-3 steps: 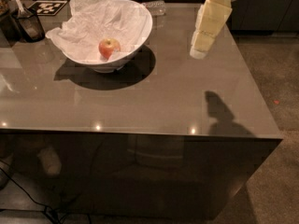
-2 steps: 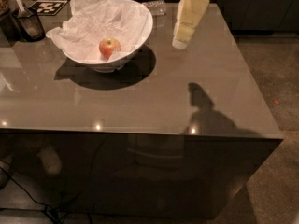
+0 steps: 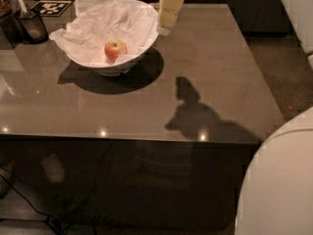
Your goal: Pick apple from white bowl
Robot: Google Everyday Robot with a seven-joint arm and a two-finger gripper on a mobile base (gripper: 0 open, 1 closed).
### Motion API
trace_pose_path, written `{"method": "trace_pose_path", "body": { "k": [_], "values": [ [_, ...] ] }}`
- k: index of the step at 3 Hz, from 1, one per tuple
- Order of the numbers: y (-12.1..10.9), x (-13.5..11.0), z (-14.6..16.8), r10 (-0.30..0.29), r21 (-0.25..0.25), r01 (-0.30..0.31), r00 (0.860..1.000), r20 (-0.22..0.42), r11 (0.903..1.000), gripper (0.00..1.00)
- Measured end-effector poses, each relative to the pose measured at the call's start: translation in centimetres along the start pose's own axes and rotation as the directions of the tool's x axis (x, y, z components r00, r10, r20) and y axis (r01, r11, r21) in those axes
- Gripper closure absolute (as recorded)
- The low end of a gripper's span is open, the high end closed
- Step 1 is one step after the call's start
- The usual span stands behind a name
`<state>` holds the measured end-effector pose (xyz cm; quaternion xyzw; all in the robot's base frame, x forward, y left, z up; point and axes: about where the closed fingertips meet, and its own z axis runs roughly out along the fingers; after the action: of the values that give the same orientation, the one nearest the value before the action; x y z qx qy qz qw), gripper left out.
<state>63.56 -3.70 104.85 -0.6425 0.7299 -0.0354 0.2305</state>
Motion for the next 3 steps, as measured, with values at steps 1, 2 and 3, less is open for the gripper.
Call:
{"method": "trace_pose_path", "body": {
  "k": [1,2,3],
  "values": [
    [-0.6,-0.6,0.2,-0.002,0.020,0.002,1.000,0.017,0.9998,0.00],
    [-1.8,-2.4,2.2,-0.036,-0.005,0.036,0.998,0.054,0.9993,0.00],
    [-6.2,-8.6,10.7,-0.098,-0.015,0.100,0.991,0.086,0.9949,0.00]
  ]
}}
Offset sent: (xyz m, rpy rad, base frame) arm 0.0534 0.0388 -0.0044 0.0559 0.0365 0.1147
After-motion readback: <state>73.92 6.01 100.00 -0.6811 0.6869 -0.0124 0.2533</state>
